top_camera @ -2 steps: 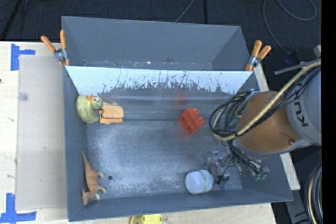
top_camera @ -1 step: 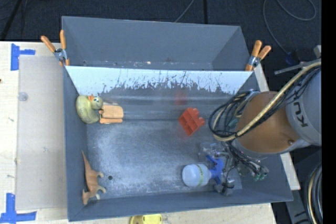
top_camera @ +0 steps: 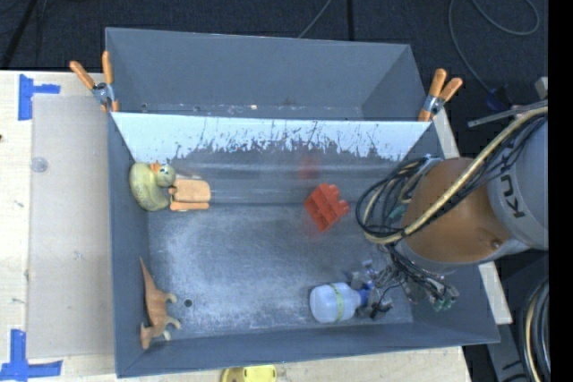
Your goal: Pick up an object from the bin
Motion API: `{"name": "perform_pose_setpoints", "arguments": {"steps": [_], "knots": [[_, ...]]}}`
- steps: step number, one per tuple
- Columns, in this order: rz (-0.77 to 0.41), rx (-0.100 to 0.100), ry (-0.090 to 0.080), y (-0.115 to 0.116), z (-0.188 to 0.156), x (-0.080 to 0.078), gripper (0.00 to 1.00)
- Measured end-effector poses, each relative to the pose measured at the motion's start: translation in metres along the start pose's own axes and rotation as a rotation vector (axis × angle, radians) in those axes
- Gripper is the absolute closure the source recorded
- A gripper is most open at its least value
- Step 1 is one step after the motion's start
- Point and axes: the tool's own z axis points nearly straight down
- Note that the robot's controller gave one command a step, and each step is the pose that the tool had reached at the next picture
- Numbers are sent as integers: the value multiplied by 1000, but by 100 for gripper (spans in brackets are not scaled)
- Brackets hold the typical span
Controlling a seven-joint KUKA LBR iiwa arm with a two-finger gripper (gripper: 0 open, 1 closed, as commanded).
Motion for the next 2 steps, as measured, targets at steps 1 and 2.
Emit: {"name": "perform_pose_setpoints", "arguments": {"steps": [1, 2], "knots": [[-1, 0, 0, 0, 0, 0, 100], [11, 0, -1, 1, -151, -9, 100]]}}
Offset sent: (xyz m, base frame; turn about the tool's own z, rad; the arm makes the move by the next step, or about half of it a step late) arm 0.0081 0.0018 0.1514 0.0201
